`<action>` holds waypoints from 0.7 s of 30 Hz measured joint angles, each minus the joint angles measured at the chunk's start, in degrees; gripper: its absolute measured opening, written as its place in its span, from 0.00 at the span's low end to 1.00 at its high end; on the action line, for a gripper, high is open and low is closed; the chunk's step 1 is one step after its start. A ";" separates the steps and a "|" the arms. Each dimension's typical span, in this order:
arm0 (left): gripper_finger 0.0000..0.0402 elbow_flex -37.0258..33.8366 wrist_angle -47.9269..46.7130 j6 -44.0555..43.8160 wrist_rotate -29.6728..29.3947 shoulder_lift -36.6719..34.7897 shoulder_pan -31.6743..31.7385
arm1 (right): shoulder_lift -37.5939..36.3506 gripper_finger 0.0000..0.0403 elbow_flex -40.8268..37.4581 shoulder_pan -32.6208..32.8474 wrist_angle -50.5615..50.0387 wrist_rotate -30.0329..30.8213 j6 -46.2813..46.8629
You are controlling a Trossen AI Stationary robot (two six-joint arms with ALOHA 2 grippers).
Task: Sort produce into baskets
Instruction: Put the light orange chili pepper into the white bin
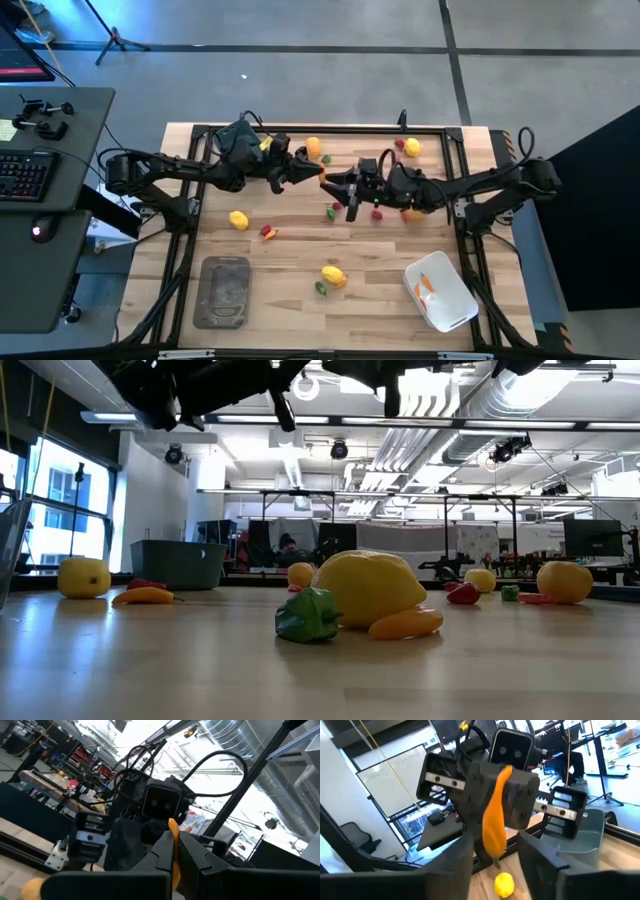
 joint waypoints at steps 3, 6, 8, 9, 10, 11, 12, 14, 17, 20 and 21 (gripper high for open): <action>0.00 0.00 0.17 0.02 -0.12 0.00 0.02 | 0.00 0.17 0.00 -0.98 0.06 -2.73 0.02; 0.00 0.04 0.27 0.00 -0.24 0.00 0.02 | 0.00 0.04 0.00 -1.70 0.72 -4.28 -0.10; 0.01 0.05 -0.02 0.00 -1.04 0.00 0.02 | 0.00 0.02 0.00 -1.84 0.83 -4.79 -0.56; 0.01 0.07 -0.31 -0.02 -1.35 -0.04 0.02 | 0.00 0.03 0.00 -1.88 0.80 -4.90 -0.52; 0.02 0.07 -0.60 0.00 -1.49 -0.04 0.02 | 0.00 0.04 0.00 -1.93 0.70 -4.95 -0.34; 0.04 0.07 -0.93 -0.01 -1.54 -0.04 0.04 | 0.00 0.05 0.00 -1.93 0.59 -5.02 0.24; 0.05 0.07 -1.14 0.05 -1.53 -0.04 0.07 | 0.00 0.05 0.00 -1.95 0.46 -5.15 0.79; 0.08 0.07 -1.27 0.74 -1.49 -0.04 0.03 | 0.00 0.03 0.00 -1.93 0.10 -5.36 1.57; 0.12 0.07 -1.34 2.67 -1.47 -0.04 0.02 | -0.94 0.01 0.00 -1.93 -2.09 -5.53 2.66; 0.16 0.07 -1.36 3.77 -1.02 -0.04 0.04 | -3.16 0.01 0.00 -1.91 -7.34 -5.54 2.75; 0.17 0.07 -1.34 4.34 -0.58 -0.02 0.22 | -4.07 0.01 0.00 -1.91 -9.51 -5.56 3.01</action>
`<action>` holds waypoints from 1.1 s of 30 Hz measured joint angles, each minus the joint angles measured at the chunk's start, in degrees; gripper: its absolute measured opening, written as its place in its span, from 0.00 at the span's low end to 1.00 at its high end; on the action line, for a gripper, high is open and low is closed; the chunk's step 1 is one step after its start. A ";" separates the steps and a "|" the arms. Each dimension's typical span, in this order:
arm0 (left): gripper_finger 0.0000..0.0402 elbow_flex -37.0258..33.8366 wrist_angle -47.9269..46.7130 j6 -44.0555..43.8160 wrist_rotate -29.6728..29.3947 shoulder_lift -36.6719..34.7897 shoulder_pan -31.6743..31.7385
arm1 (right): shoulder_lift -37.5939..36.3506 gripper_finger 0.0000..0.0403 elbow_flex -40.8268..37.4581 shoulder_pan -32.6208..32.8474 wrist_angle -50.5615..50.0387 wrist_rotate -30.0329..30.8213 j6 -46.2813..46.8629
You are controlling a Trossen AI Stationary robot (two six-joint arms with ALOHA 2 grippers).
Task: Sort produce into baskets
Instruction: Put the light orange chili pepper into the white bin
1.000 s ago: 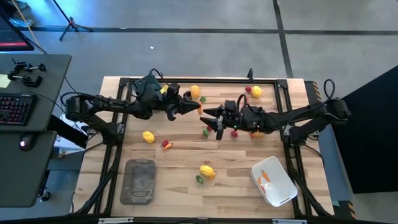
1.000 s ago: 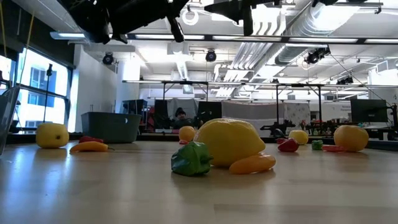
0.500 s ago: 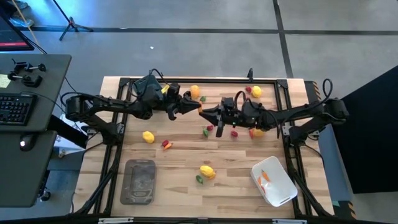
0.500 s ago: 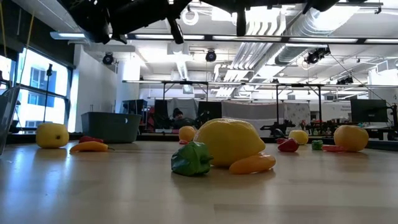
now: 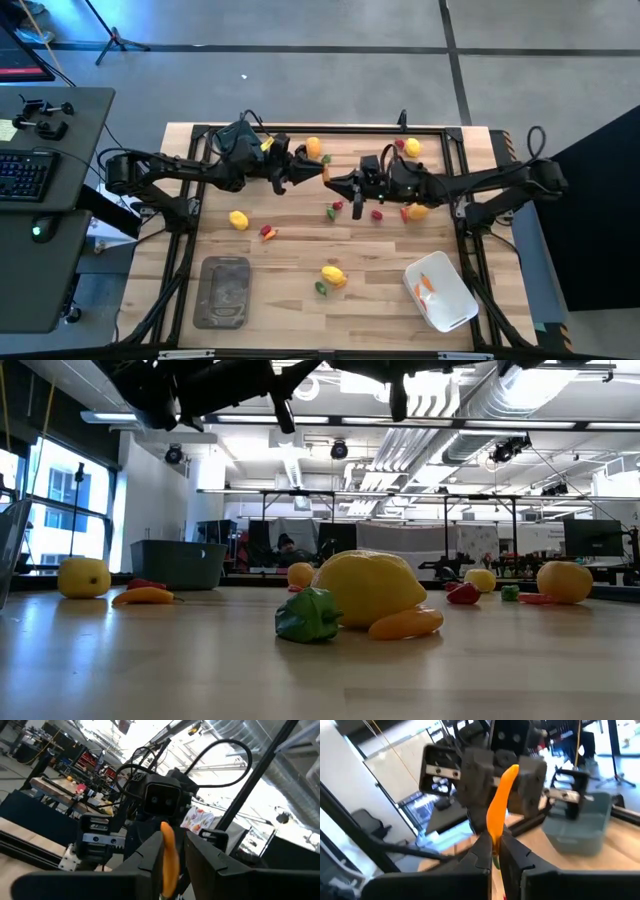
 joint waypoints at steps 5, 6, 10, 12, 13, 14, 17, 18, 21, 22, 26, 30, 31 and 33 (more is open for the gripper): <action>0.21 0.00 0.15 3.45 2.63 0.00 0.74 | -6.04 0.01 0.00 0.35 -13.78 -0.76 3.68; 0.21 0.00 0.05 4.31 3.06 0.00 0.79 | -7.41 0.01 0.00 0.55 -16.94 -1.25 4.70; 0.22 -0.01 -1.72 7.57 5.27 0.00 1.62 | -12.50 0.01 0.00 2.39 -30.76 -6.68 12.61; 0.22 -0.02 -3.35 8.18 5.41 0.00 2.00 | -14.79 0.01 0.00 4.18 -38.82 -10.79 17.26; 0.22 -0.02 -4.07 8.53 5.42 0.00 2.21 | -15.69 0.01 0.00 5.42 -42.82 -12.55 19.58; 0.22 -0.02 -4.81 9.06 5.41 0.00 2.29 | -16.52 0.01 0.00 6.80 -46.45 -13.98 21.86; 0.22 -0.02 -7.03 10.59 5.41 0.00 2.41 | -18.41 0.01 0.00 11.32 -56.94 -16.47 29.31; 0.22 -0.04 -7.37 10.63 5.41 0.00 2.41 | -18.85 0.01 0.00 12.82 -59.65 -17.30 31.99; 0.22 -0.04 -7.44 10.74 5.43 0.00 2.41 | -19.76 0.01 0.00 17.48 -66.32 -20.46 39.85; 0.22 -0.04 -7.50 10.72 5.41 0.00 2.41 | -19.89 0.01 0.00 19.16 -67.86 -21.50 42.19; 0.22 -0.04 -7.72 10.74 5.41 0.00 2.41 | -20.14 0.01 0.00 26.21 -72.07 -23.82 49.92; 0.22 -0.04 -7.75 10.74 5.41 0.00 2.41 | -19.78 0.01 0.00 31.69 -75.55 -24.63 56.13; 0.22 -0.04 -7.83 10.80 5.39 0.00 2.41 | -19.62 0.01 0.00 32.64 -76.80 -24.59 57.61; 0.22 -0.04 -8.21 11.64 5.38 0.00 2.41 | -19.04 0.01 0.00 34.15 -78.89 -24.41 60.00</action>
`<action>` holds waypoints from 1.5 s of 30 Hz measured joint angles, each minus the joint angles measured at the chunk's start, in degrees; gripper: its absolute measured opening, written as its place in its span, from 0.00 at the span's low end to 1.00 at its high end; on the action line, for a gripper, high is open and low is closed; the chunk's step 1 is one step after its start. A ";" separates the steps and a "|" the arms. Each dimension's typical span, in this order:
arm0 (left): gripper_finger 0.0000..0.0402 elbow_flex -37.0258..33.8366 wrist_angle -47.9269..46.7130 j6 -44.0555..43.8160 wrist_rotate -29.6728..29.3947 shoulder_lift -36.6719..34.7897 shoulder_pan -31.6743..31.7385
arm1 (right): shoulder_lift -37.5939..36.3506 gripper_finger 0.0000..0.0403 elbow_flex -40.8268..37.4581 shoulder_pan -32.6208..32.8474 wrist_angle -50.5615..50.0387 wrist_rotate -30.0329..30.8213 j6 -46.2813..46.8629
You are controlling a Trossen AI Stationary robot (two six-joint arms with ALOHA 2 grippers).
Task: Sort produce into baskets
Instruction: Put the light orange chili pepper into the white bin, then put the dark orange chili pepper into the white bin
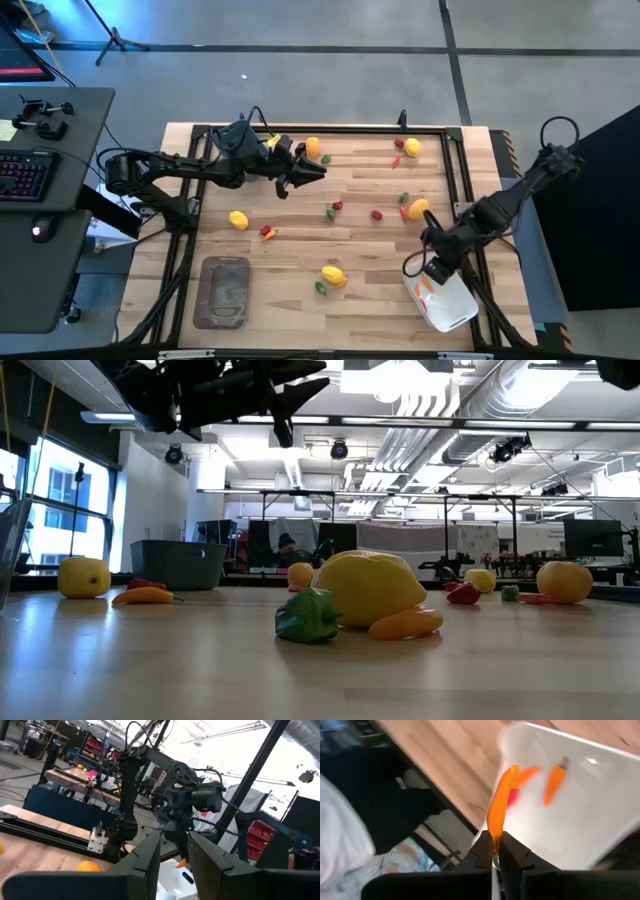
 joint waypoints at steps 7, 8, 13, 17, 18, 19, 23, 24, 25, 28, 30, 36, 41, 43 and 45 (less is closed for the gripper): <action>0.22 0.00 -0.99 0.58 -0.61 0.00 0.00 | 2.75 0.01 0.00 1.61 -2.05 1.07 5.16; 0.22 0.00 -0.92 0.58 -0.66 0.00 0.00 | 3.28 0.01 0.00 1.61 -2.23 1.11 5.58; 0.22 0.00 -0.96 0.92 -1.38 0.00 0.02 | 6.31 0.01 -0.01 1.58 -7.03 2.88 4.49; 0.22 0.00 -0.86 0.44 -1.87 0.00 0.02 | 7.41 0.01 -0.02 1.61 -8.91 3.15 4.23; 0.22 0.00 -0.85 0.13 -1.94 0.00 0.04 | 7.57 0.01 -0.02 1.61 -8.74 3.43 4.21; 0.22 0.00 -0.85 0.05 -1.96 0.00 0.09 | 7.67 0.01 -0.02 1.61 -8.67 3.60 4.23; 0.22 0.00 -0.89 0.04 -1.97 0.00 0.09 | 8.37 0.01 -0.92 1.61 -7.98 3.42 3.98; 0.22 0.00 -0.90 -0.03 -1.97 0.00 0.09 | 8.37 0.01 -1.97 1.62 -6.71 2.93 4.06; 0.22 0.00 -0.92 -0.22 -1.95 0.00 0.09 | 8.37 0.01 -3.25 1.65 -4.48 2.28 4.35; 0.22 0.00 -0.96 -0.88 -1.91 0.00 -0.14 | 8.42 0.01 -7.10 1.67 1.59 2.17 6.28; 0.22 0.00 -0.99 -0.50 -1.88 0.00 -0.37 | 8.42 0.01 -9.25 1.69 3.48 2.57 8.15; 0.22 0.00 -1.20 -0.47 -1.73 0.00 -0.78 | 8.40 0.02 -12.27 3.86 4.64 1.60 12.58; 0.22 0.00 -2.19 -0.49 -1.73 0.00 -0.98 | 8.37 0.12 -12.79 4.65 4.97 -0.66 13.62; 0.22 -0.02 -3.12 -0.53 -1.73 0.00 -0.98 | 8.37 0.18 -12.79 4.63 4.64 -1.73 13.68; 0.22 -0.02 -3.99 -0.88 -1.73 0.00 -0.98 | 8.35 0.24 -12.79 4.60 4.57 -2.44 13.69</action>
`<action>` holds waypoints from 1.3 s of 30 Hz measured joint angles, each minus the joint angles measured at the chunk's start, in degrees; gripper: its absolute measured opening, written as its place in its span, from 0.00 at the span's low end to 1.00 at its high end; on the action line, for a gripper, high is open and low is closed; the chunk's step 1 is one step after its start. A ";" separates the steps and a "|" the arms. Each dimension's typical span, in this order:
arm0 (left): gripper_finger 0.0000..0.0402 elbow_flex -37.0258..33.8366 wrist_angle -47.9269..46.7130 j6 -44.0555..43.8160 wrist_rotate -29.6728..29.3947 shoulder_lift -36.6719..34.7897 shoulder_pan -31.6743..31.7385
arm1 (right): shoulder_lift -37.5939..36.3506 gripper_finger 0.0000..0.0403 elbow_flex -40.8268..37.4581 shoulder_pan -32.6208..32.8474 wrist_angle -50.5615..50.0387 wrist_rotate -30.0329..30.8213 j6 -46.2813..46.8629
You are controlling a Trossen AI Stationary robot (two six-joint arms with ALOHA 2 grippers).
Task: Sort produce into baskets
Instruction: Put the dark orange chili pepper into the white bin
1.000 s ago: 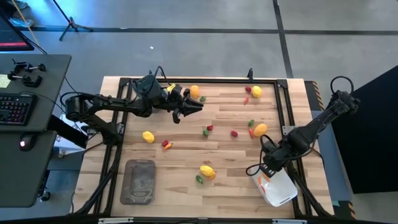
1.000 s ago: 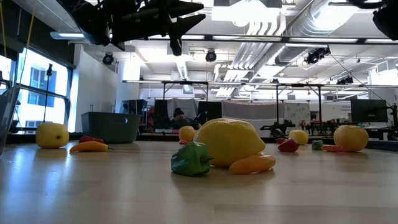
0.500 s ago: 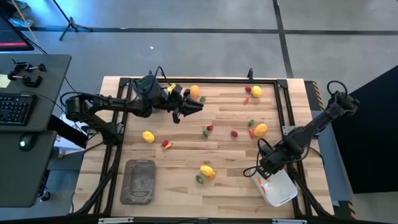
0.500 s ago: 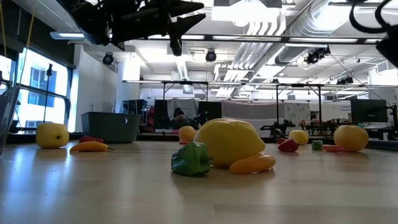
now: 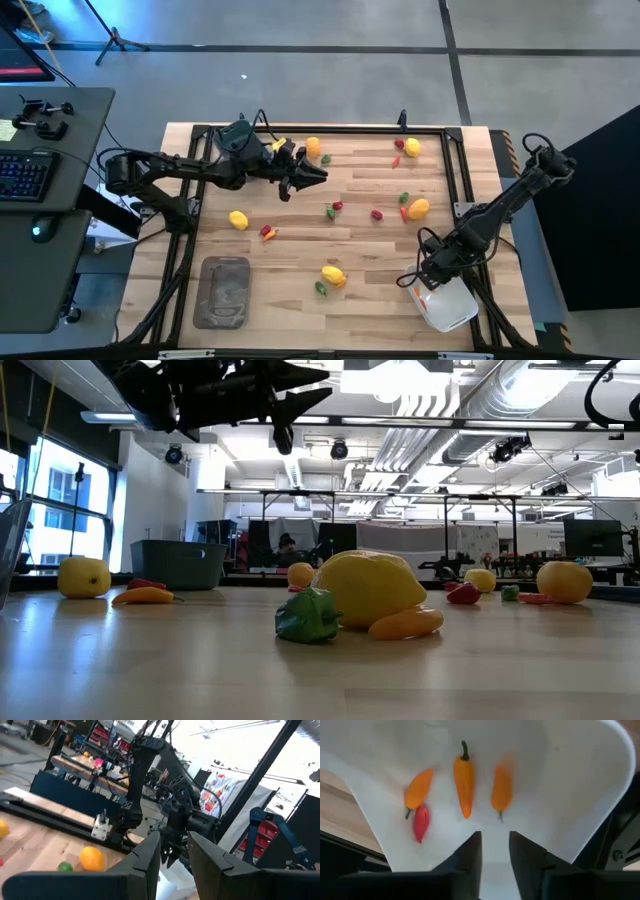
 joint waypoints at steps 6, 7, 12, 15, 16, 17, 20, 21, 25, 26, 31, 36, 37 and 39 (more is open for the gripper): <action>0.18 0.00 1.93 5.82 -1.36 0.00 -0.81 | -0.26 0.34 4.05 0.00 -0.82 -0.49 -0.95; 0.15 0.00 1.88 6.20 -1.53 0.00 -0.85 | -0.51 0.34 5.39 0.00 -1.00 -0.21 -0.88; 0.02 -3.09 3.28 6.28 -4.07 -0.02 -0.28 | -1.18 0.35 12.80 -0.19 -3.39 10.19 -2.23; 0.02 -7.07 5.59 5.63 -5.84 0.00 0.07 | -1.18 0.35 15.01 -1.99 -5.63 20.33 -3.68; 0.02 -8.52 7.11 4.67 -6.09 0.00 0.11 | -1.18 0.35 15.10 -3.07 -6.20 23.05 -4.28; 0.02 -9.76 8.06 4.05 -6.35 0.00 0.19 | -1.18 0.35 15.10 -4.39 -6.36 25.02 -5.19; 0.02 -13.32 10.76 1.90 -7.31 0.00 0.22 | -1.20 0.35 14.14 -9.27 -5.01 27.76 -9.34; 0.01 -14.08 11.66 1.48 -7.70 0.00 0.22 | -1.18 0.35 13.50 -11.01 -4.24 28.14 -10.90; 0.00 -16.00 13.41 0.32 -8.15 0.00 0.22 | -0.69 0.35 11.90 -18.32 -3.37 31.01 -14.05; 0.00 -16.04 13.13 0.15 -8.17 0.00 0.22 | -0.20 0.35 11.71 -20.33 -3.88 31.31 -15.44; 0.00 -16.00 13.40 0.24 -8.82 0.00 0.22 | 3.78 0.39 11.54 -29.83 -5.01 31.48 -23.45; 0.00 -16.00 13.35 0.32 -9.16 0.00 0.22 | 10.09 0.42 11.53 -37.79 -5.18 29.33 -29.73; 0.00 -16.00 13.36 0.33 -9.16 0.00 0.22 | 11.43 0.42 11.52 -38.95 -5.14 29.05 -30.97; 0.00 -16.00 13.37 0.33 -9.16 0.00 0.22 | 13.92 0.42 11.52 -41.15 -5.14 28.11 -33.13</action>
